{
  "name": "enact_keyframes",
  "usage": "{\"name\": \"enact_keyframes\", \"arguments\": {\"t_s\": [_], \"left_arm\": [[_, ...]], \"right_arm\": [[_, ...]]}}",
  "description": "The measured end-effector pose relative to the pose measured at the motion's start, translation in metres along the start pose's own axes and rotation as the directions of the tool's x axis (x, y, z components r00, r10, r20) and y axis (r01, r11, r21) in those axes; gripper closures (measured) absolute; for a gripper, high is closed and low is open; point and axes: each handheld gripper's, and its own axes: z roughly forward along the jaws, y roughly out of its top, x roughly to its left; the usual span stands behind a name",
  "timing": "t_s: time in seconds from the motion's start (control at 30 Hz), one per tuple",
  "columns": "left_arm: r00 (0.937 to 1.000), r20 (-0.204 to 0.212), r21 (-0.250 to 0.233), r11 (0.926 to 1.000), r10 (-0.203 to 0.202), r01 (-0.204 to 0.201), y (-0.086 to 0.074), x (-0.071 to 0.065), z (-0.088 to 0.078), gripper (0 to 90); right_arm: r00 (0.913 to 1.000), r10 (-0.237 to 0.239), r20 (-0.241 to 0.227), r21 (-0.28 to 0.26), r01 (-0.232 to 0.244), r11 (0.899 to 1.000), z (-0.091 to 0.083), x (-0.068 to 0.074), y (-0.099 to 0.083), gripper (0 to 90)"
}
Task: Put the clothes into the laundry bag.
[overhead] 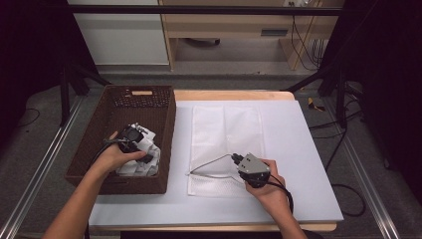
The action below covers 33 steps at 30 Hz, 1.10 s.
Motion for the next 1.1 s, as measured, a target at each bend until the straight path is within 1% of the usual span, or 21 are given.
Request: {"name": "enact_keyframes", "arguments": {"t_s": [0.4,0.77,1.1], "left_arm": [[0.9999,-0.002,0.005,0.9999,-0.01,0.01,0.0006,-0.0006,0.001,0.0],[0.9994,0.005,0.014,0.9993,-0.036,0.036,0.0017,-0.0003,0.0032,0.0],[0.9994,-0.012,0.023,0.9992,-0.031,0.031,0.0028,-0.0025,0.0049,0.0]], "right_arm": [[1.0,-0.003,0.0,0.003,0.003,1.0,0.0005,0.0002,0.0,86.6],[1.0,-0.006,-0.002,0.006,0.006,1.0,0.001,0.0009,-0.0001,86.6],[0.9999,-0.009,-0.005,0.006,0.009,1.0,0.0014,0.001,0.0,86.6]]}}
